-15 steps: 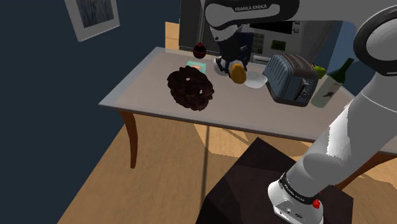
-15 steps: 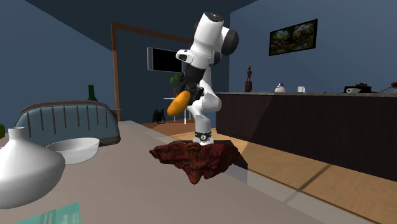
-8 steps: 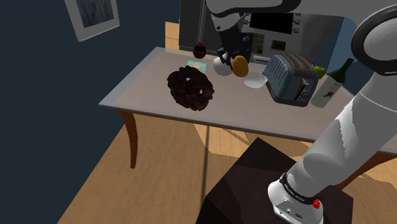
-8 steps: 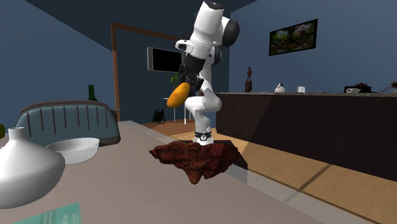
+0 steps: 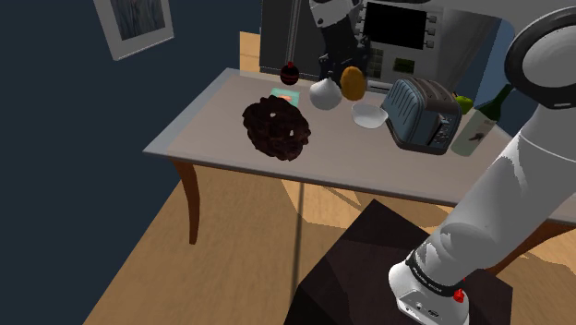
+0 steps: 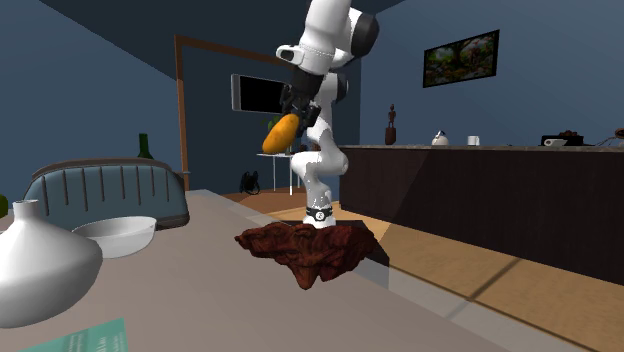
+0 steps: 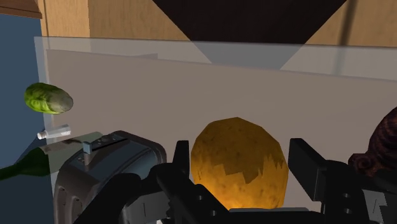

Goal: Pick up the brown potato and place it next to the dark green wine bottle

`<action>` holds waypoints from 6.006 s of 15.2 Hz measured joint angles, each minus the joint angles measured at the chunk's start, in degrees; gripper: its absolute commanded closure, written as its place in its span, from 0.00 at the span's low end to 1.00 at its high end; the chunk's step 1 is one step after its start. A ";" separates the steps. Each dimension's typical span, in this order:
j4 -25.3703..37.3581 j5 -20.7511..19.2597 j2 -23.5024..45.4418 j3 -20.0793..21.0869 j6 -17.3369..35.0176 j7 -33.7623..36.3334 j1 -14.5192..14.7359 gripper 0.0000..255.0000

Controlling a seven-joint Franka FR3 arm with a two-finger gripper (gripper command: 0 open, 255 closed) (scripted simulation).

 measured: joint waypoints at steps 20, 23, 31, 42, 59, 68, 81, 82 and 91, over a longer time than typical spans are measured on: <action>24.29 -5.44 7.04 0.61 -16.67 -6.44 1.65 1.00; 16.08 -4.93 1.18 -0.83 -13.06 -9.00 -0.92 1.00; 1.14 -6.68 -10.73 -6.32 -5.72 -18.09 -5.95 1.00; -12.62 -12.84 -22.90 -16.42 3.32 -32.00 -11.16 1.00; -14.76 -21.53 -24.99 -35.26 18.52 -52.72 -17.94 1.00; -8.18 -19.99 -17.53 -48.62 28.95 -65.13 -20.40 1.00; -19.63 -22.54 -20.48 -49.53 36.67 -60.30 -21.44 1.00; -20.37 -22.70 -20.58 -49.64 37.24 -59.97 -21.50 1.00; -26.99 -24.17 -20.94 -50.72 42.70 -56.51 -22.03 1.00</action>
